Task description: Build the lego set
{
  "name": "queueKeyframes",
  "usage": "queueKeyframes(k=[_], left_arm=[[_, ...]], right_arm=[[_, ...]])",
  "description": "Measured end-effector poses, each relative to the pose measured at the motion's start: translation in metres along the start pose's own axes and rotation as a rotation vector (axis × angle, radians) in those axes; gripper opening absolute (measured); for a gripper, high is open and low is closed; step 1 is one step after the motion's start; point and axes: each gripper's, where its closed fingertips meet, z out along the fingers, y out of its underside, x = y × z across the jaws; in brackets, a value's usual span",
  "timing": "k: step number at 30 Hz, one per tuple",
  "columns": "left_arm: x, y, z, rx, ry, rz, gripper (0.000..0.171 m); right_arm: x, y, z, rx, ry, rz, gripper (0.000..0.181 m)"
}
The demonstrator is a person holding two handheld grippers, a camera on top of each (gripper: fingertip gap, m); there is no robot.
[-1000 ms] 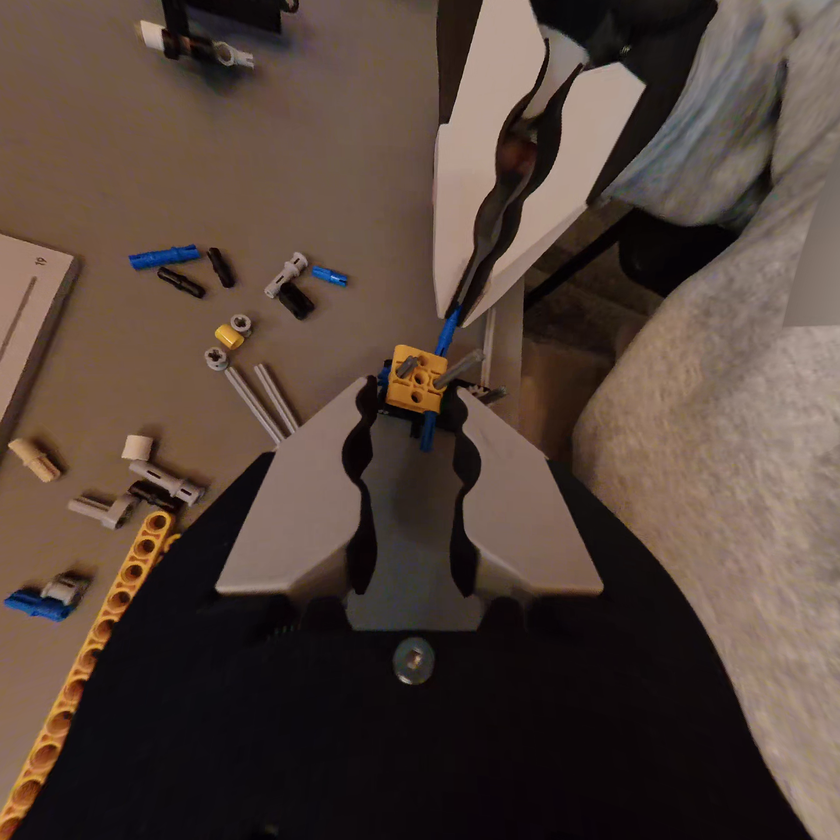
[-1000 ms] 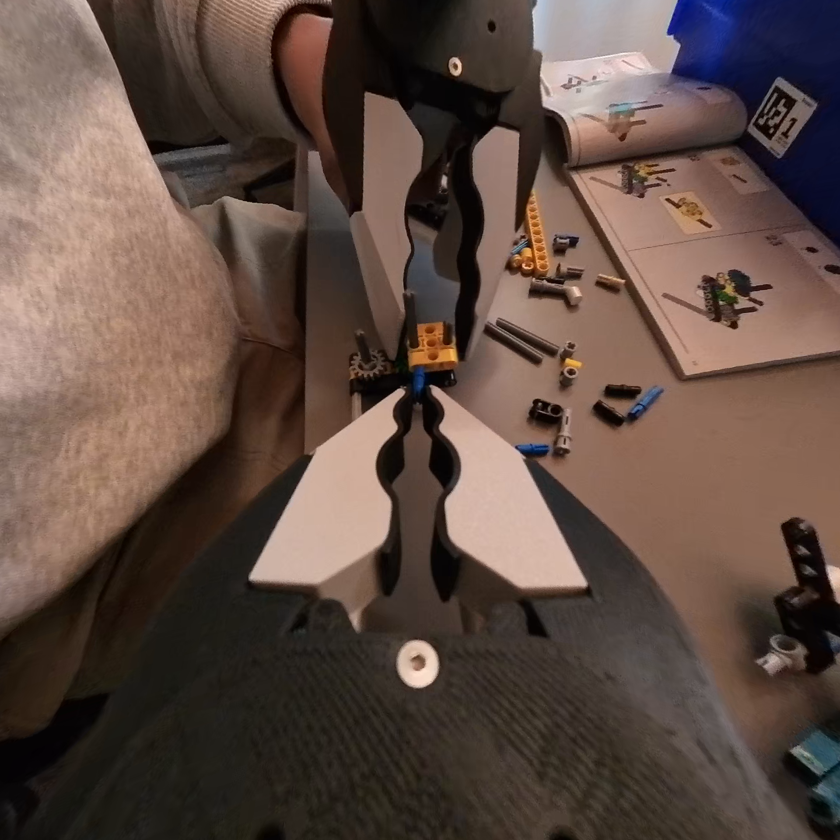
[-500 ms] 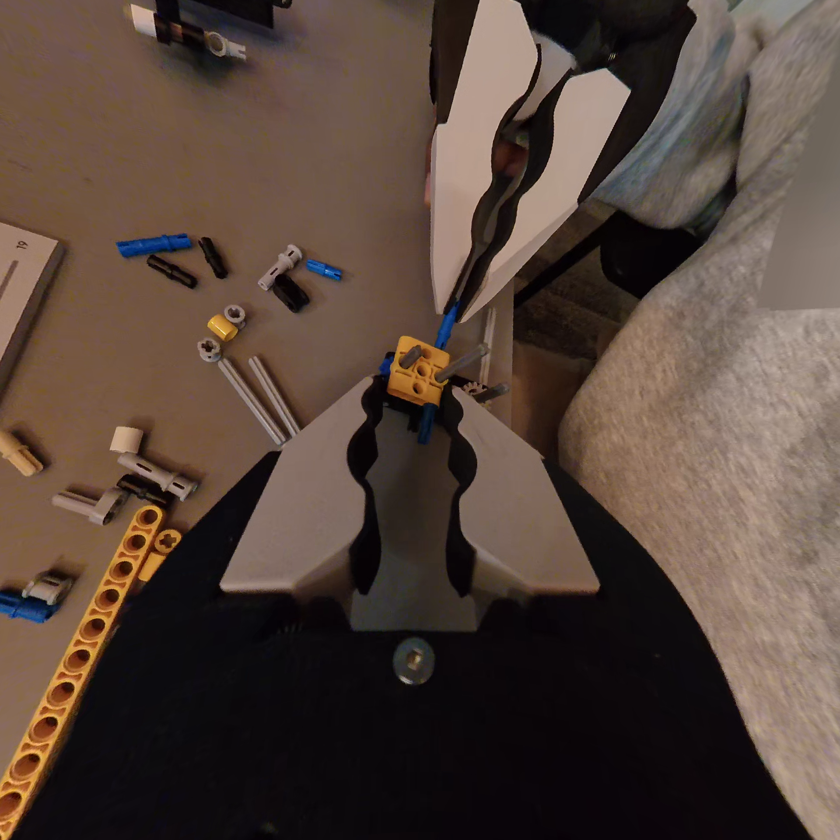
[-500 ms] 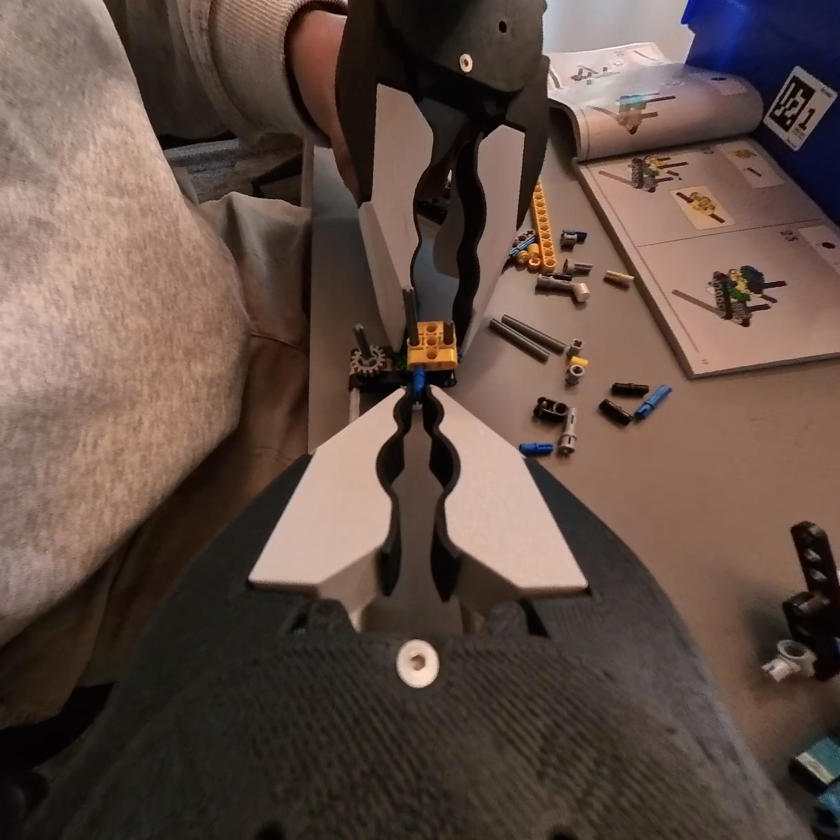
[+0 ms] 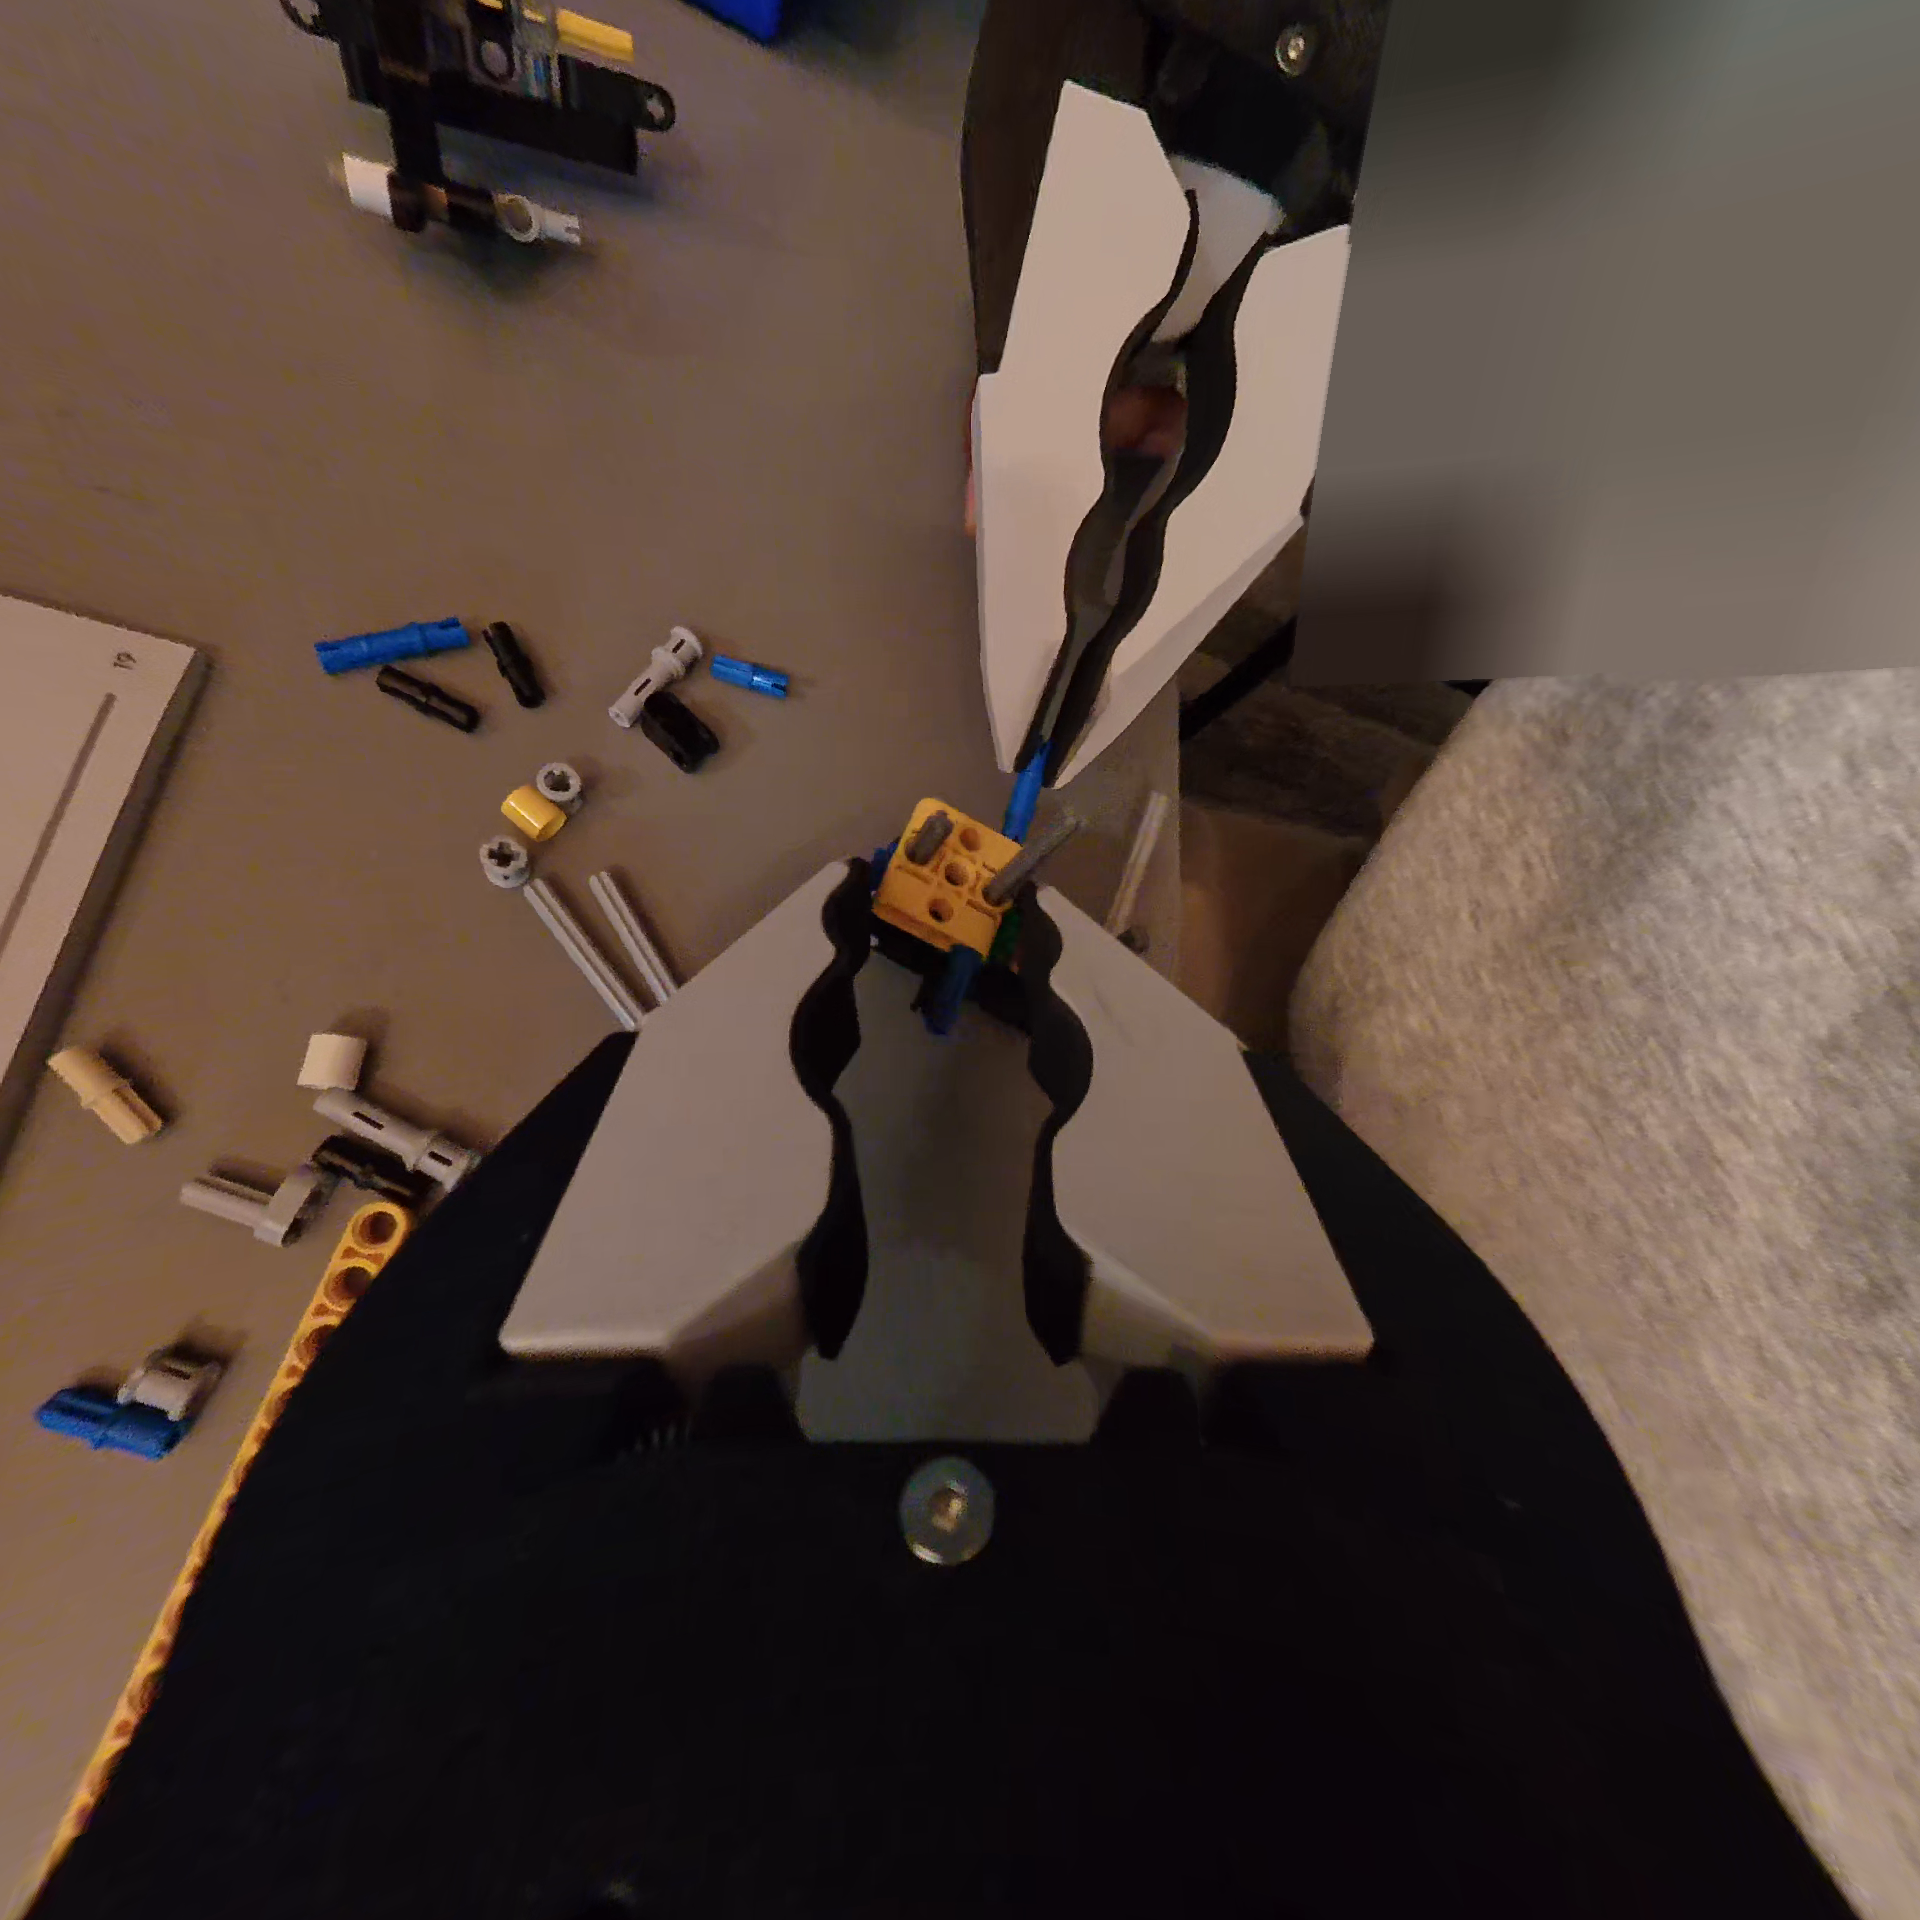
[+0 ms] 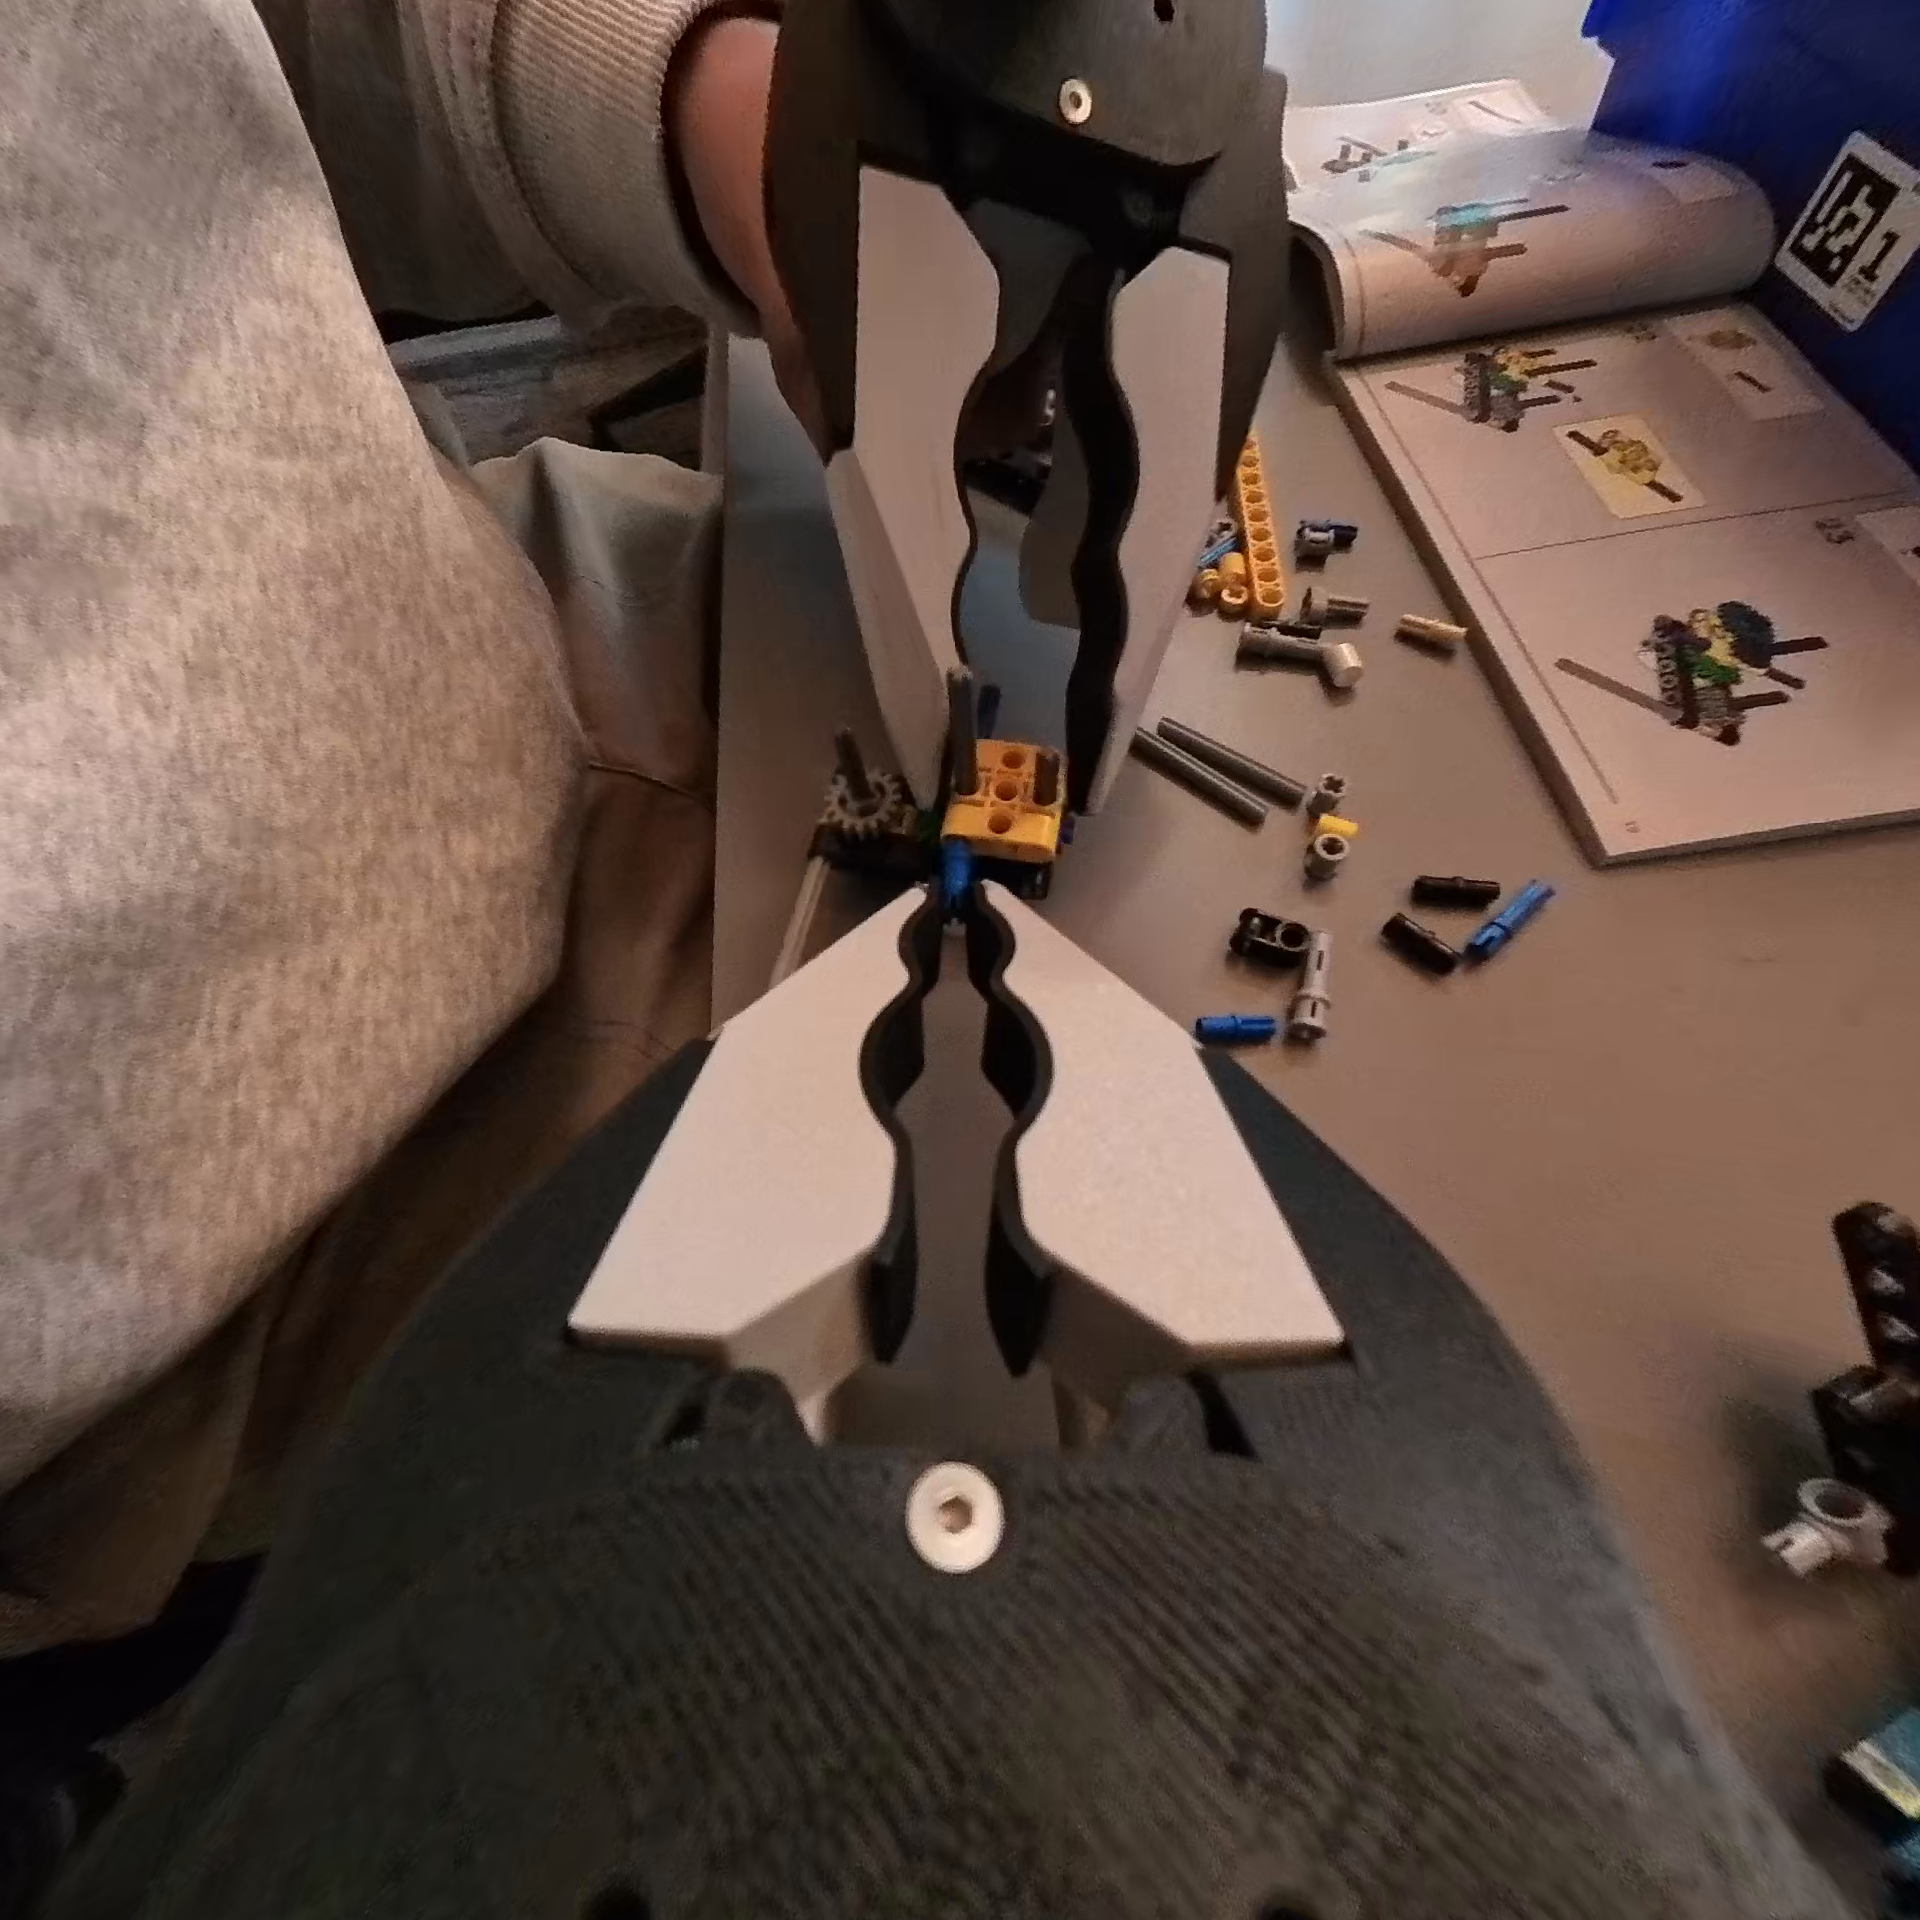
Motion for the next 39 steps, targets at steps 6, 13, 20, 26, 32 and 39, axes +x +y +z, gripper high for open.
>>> queueKeyframes(k=[6,13,20,26,32,39], left_arm=[[-0.0016,0.0023,-0.0019,-0.014,-0.008,0.019,0.025],[-0.0035,0.0047,-0.0045,0.011,-0.025,0.014,0.024],[-0.0037,0.0049,-0.0054,0.056,-0.008,-0.017,0.024],[-0.0037,0.0045,-0.0055,0.081,-0.019,-0.017,0.023],[-0.0037,0.0044,-0.0056,0.092,-0.023,-0.013,0.023],[-0.0035,0.0037,-0.0051,0.089,-0.024,-0.012,0.023]], right_arm=[[0.0006,-0.0009,0.0008,0.000,0.005,0.005,0.003],[0.0022,-0.0032,0.0015,0.012,0.055,0.002,0.003],[0.0021,-0.0042,0.0017,0.015,0.040,0.022,0.003],[0.0018,-0.0040,0.0014,0.013,-0.012,0.076,0.003],[0.0013,-0.0039,0.0010,0.013,-0.047,0.110,0.003],[0.0011,-0.0044,0.0002,0.019,-0.064,0.133,0.003]])
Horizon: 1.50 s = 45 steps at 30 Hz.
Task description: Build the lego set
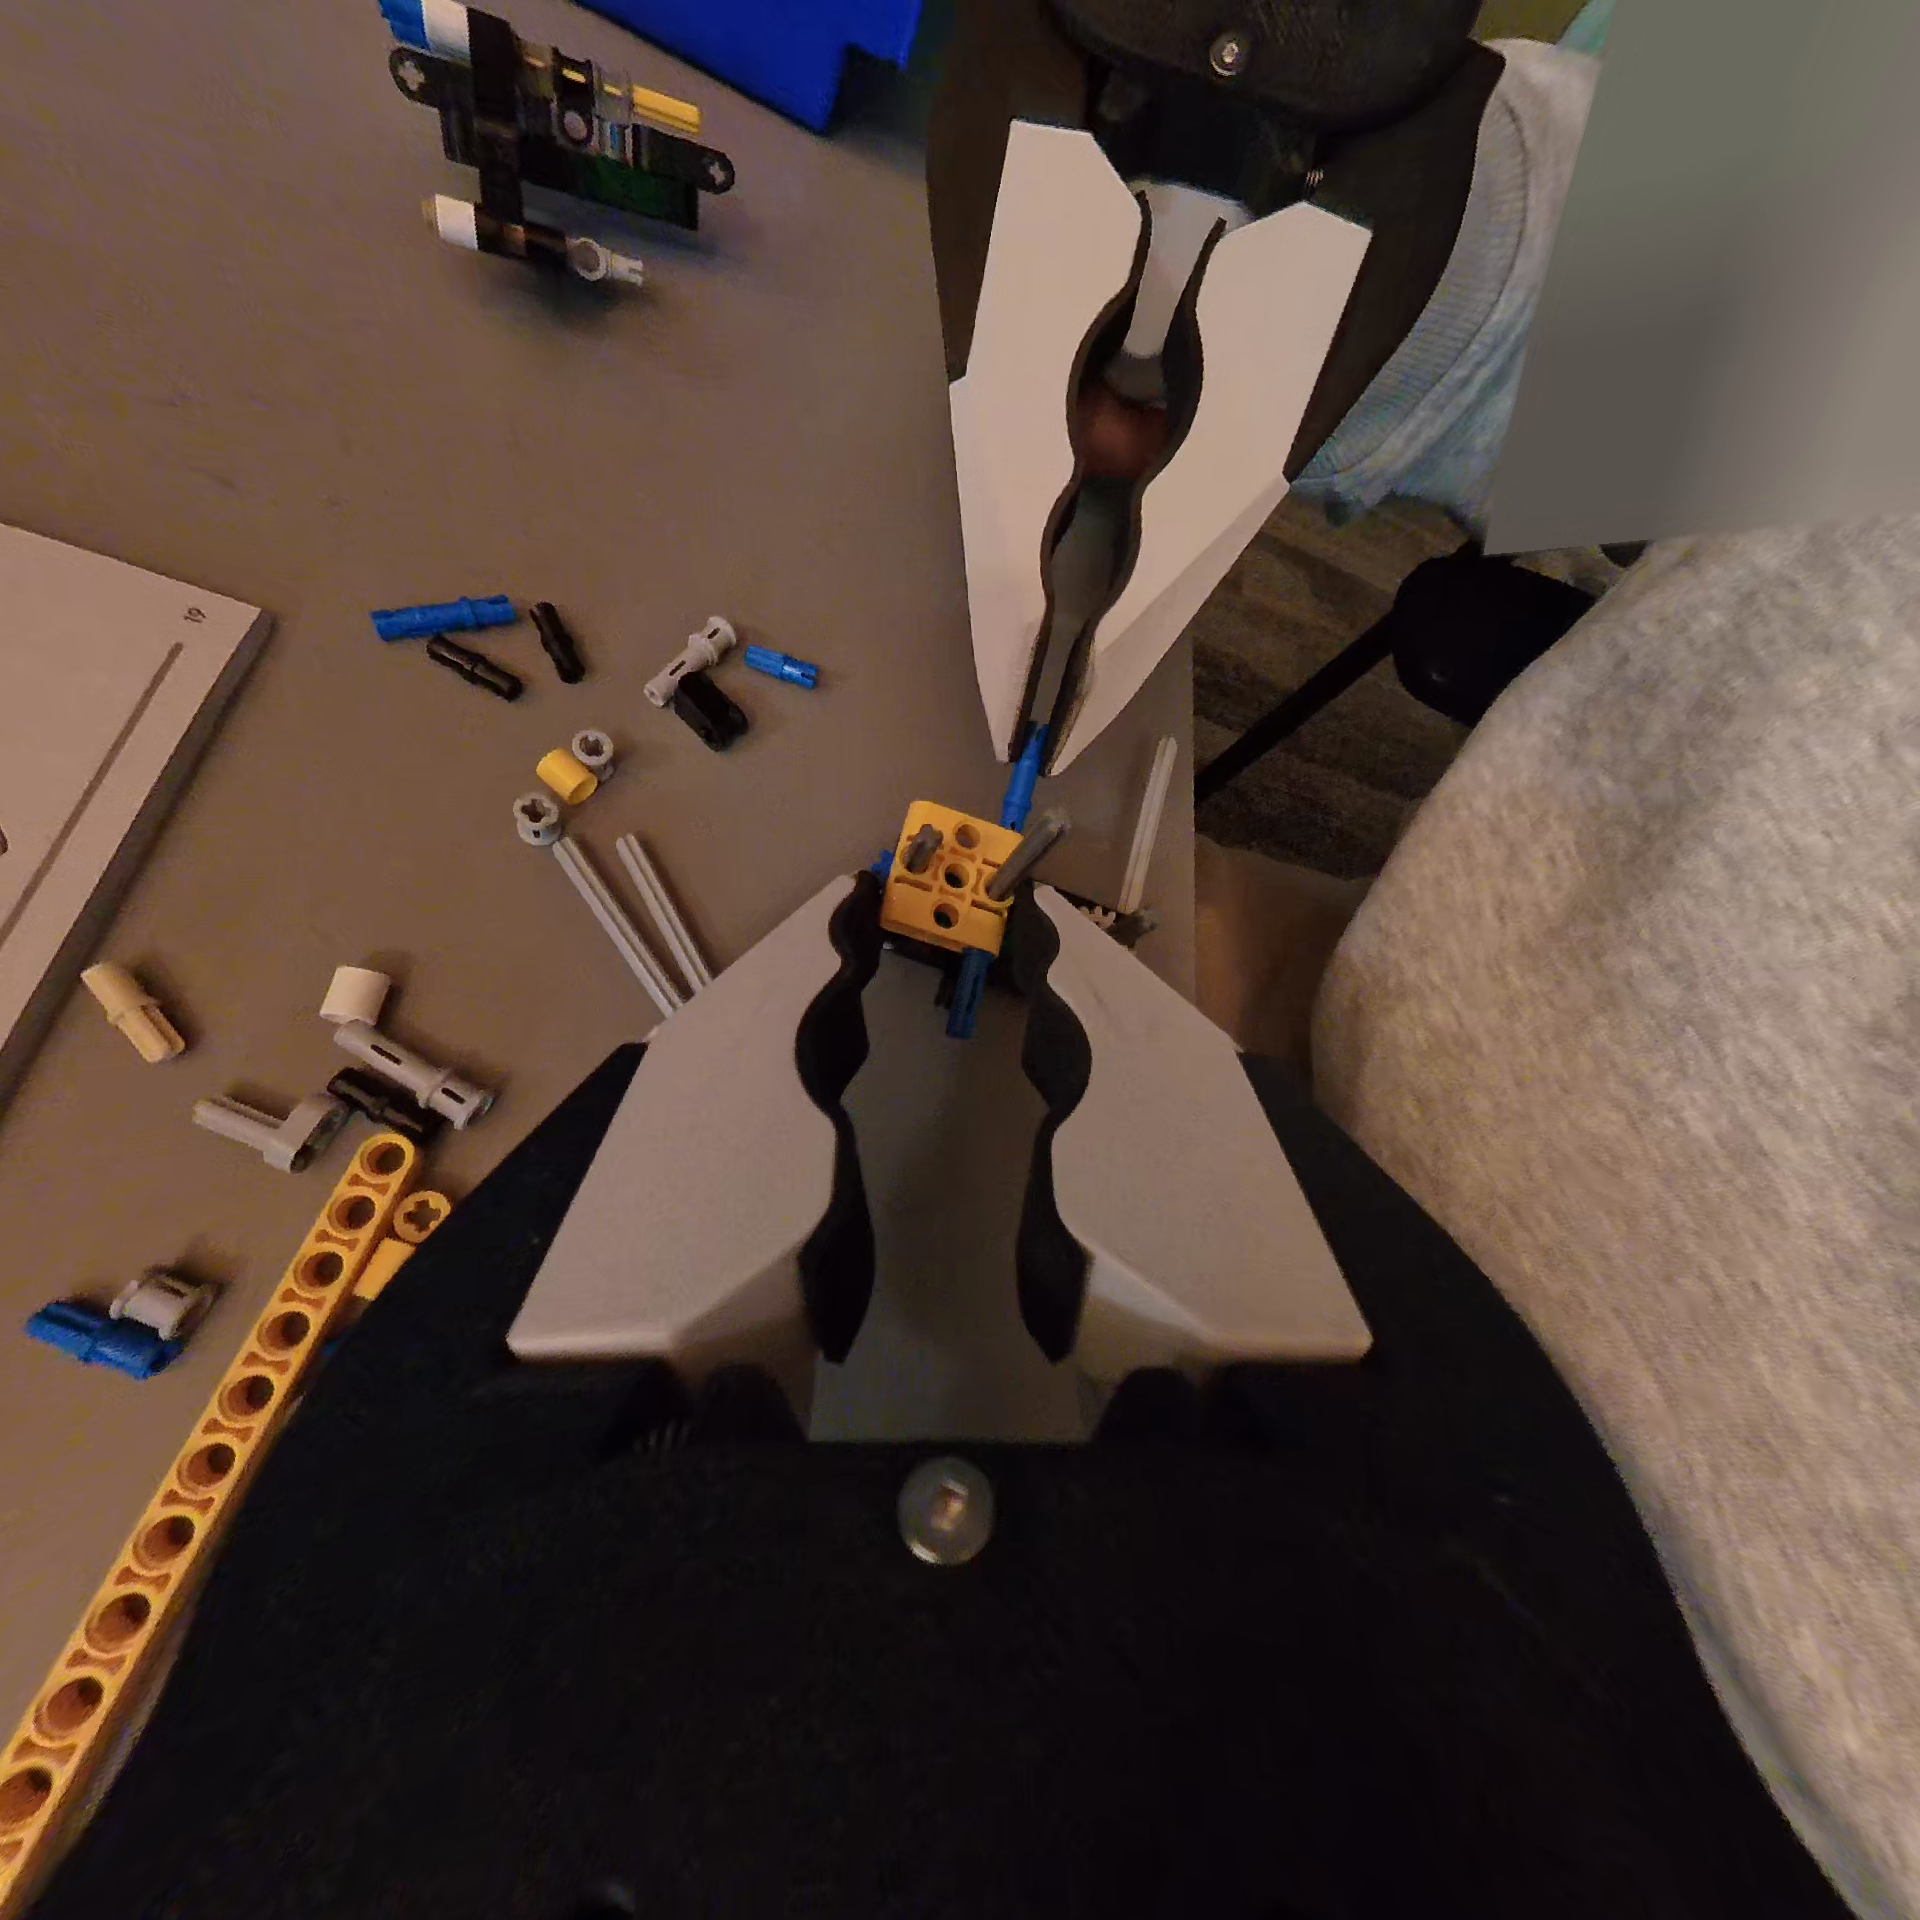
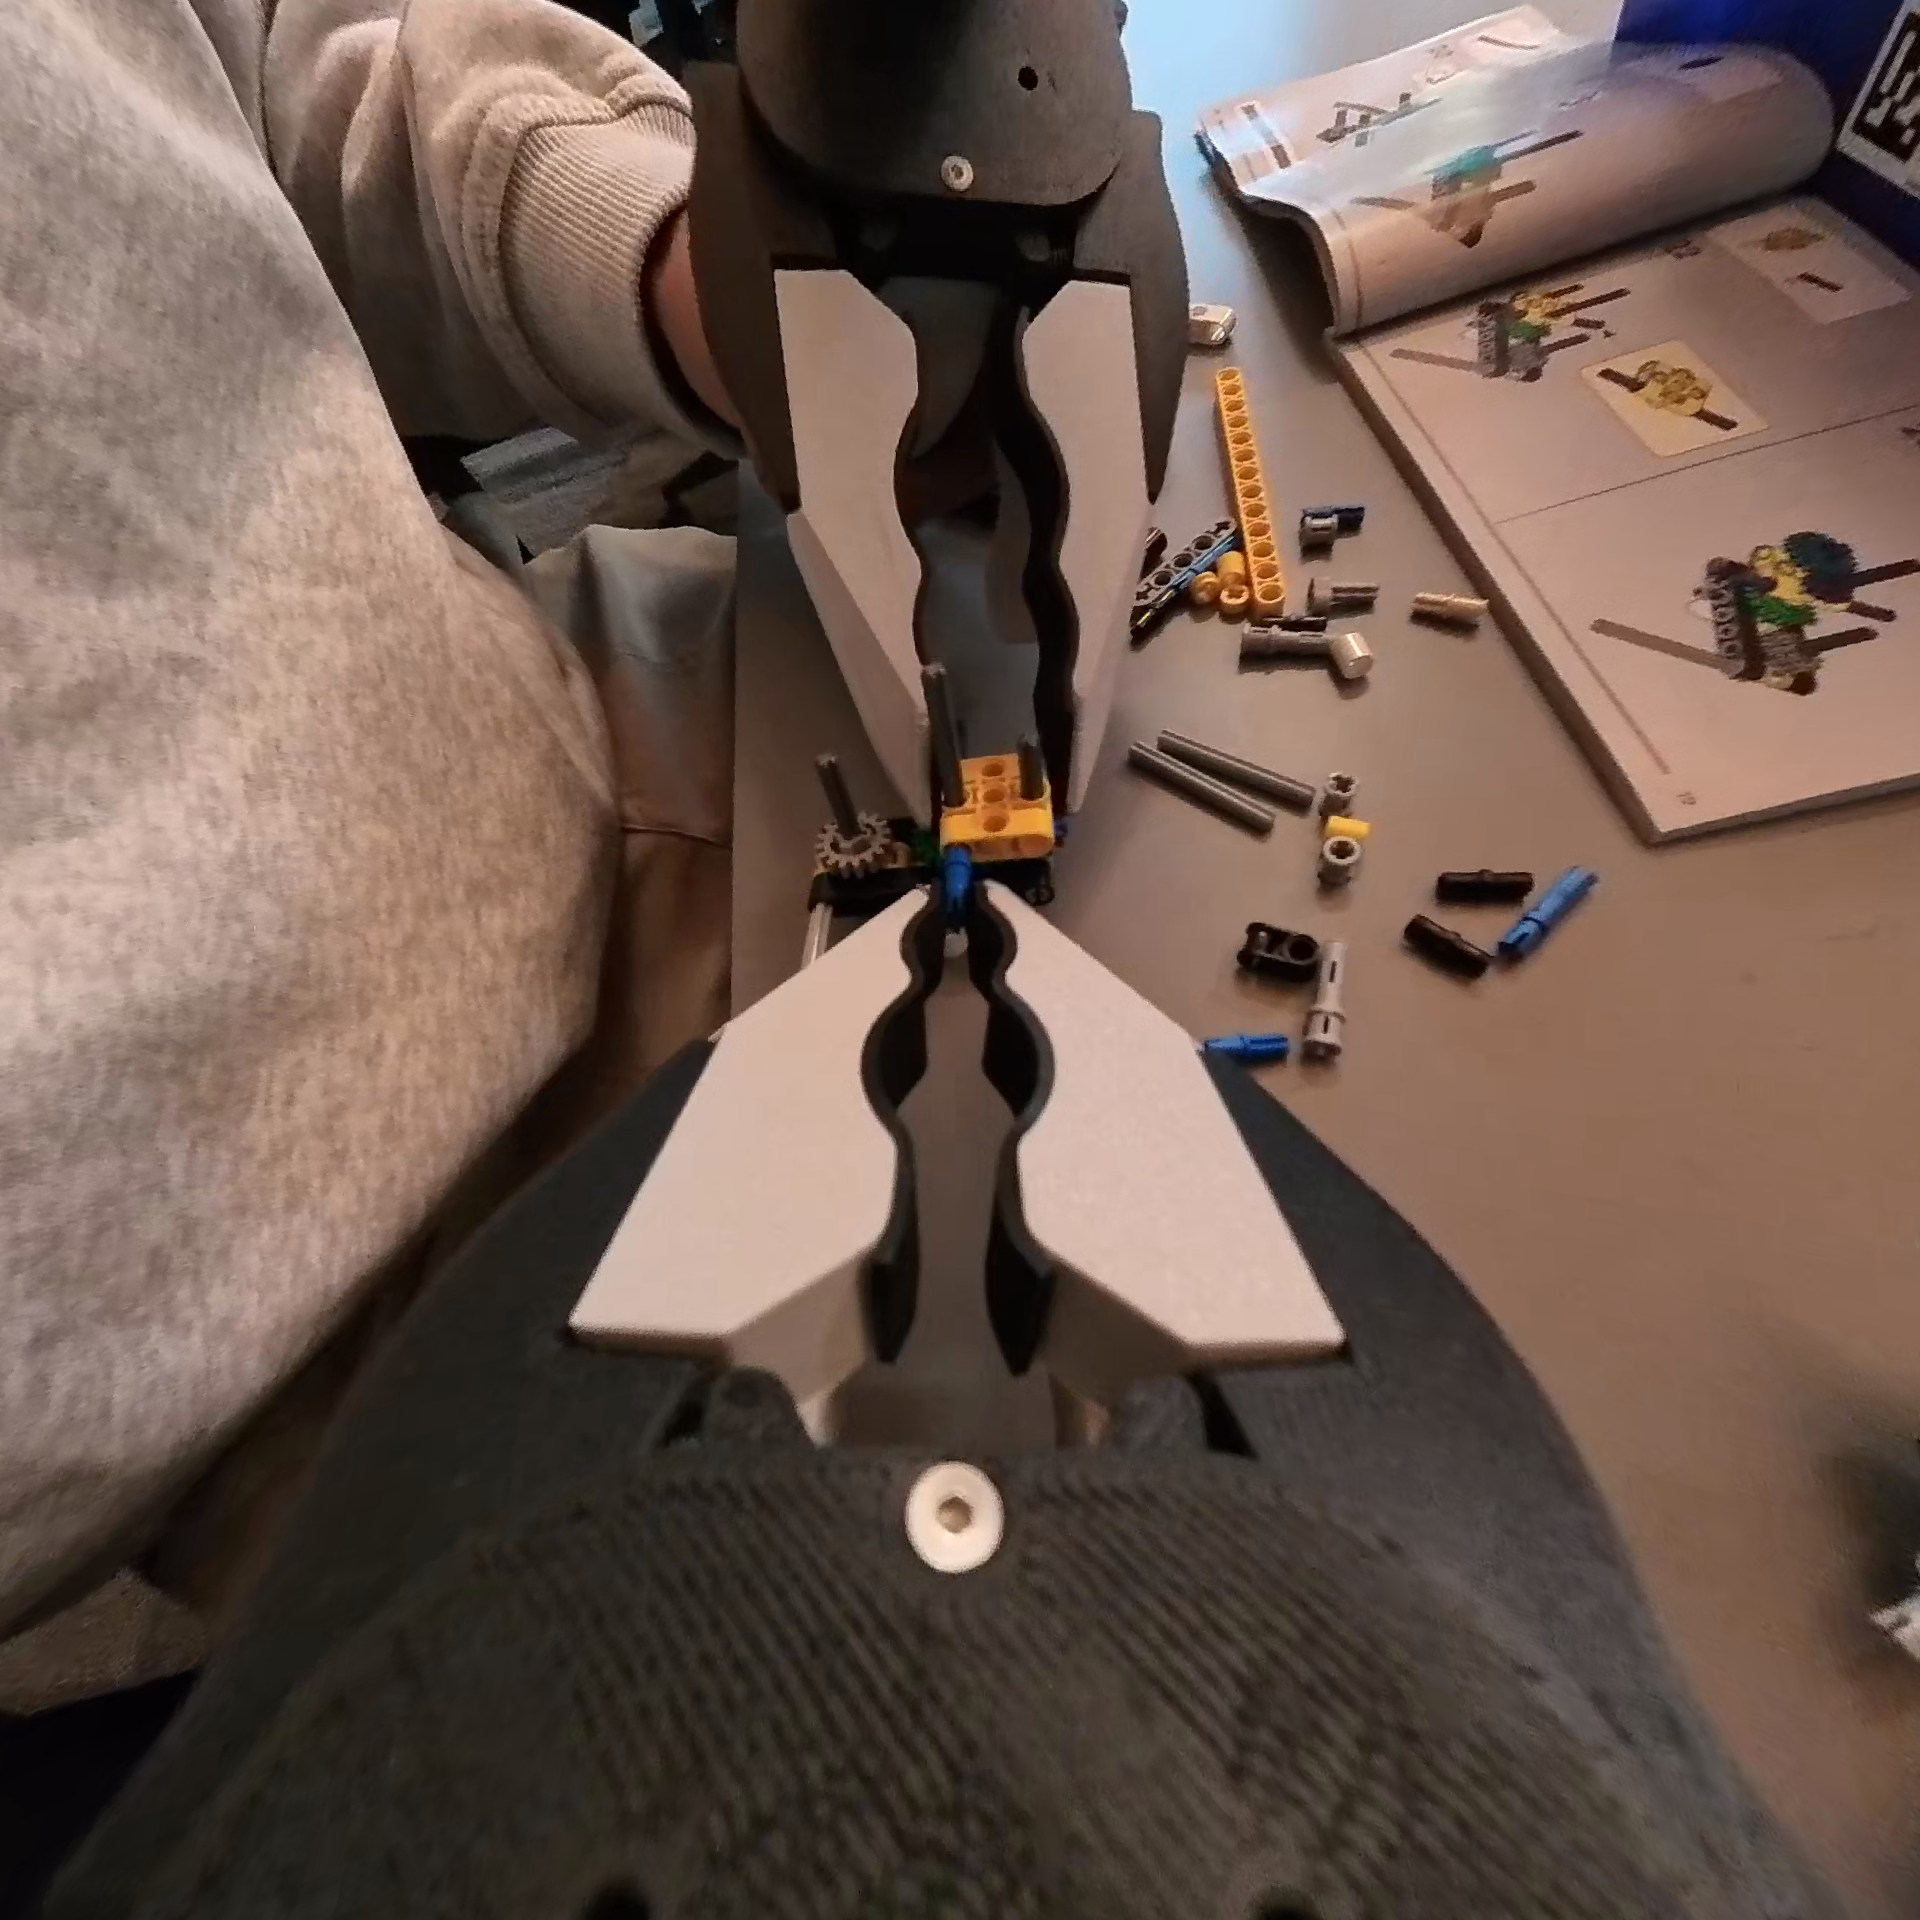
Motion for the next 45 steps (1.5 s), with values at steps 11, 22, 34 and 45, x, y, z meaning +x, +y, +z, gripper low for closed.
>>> queueKeyframes(k=[11,22,34,45], left_arm=[[0.001,-0.001,0.002,-0.021,-0.022,0.031,0.023],[0.002,-0.009,-0.004,-0.002,-0.001,-0.026,0.050],[0.018,-0.019,-0.071,0.363,-0.099,-0.086,0.074],[0.022,0.017,-0.159,0.498,-0.624,0.004,0.000]], right_arm=[[0.000,0.006,0.005,-0.042,0.041,-0.071,0.002],[0.003,0.016,0.006,-0.096,0.103,-0.056,0.024],[-0.003,-0.046,-0.076,0.571,0.461,0.257,0.012],[-0.035,-0.036,-0.046,0.398,0.874,0.126,0.000]])
